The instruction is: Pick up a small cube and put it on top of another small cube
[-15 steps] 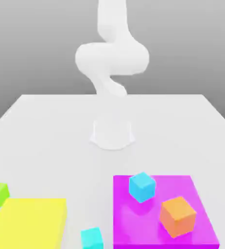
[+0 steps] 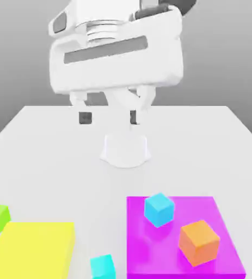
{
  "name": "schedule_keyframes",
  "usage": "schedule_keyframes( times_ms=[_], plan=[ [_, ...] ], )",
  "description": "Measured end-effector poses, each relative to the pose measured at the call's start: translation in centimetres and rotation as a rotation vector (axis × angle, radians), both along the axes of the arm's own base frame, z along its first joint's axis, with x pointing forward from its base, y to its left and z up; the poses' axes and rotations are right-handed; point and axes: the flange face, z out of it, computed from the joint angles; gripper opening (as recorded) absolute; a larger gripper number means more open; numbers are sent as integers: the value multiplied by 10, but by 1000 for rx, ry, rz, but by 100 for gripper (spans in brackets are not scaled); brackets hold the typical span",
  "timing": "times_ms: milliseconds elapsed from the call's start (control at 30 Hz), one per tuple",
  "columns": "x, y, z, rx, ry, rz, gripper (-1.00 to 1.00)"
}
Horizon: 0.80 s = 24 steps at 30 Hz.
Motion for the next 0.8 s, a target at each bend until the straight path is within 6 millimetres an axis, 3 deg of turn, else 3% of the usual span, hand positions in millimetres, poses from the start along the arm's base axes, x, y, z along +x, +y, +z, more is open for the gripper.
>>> schedule_keyframes(
  times_ms=[200, 367, 533, 567, 800],
  plan=[
    [7, -12, -112, 64, 159, -251, 0],
    [-6, -18, -205, 85, 286, -461, 0],
    [-12, -20, -278, 84, 325, -527, 0],
    [-13, -20, -291, 85, 325, -528, -100],
    [-13, -20, -294, 85, 324, -529, -100]
  ],
)
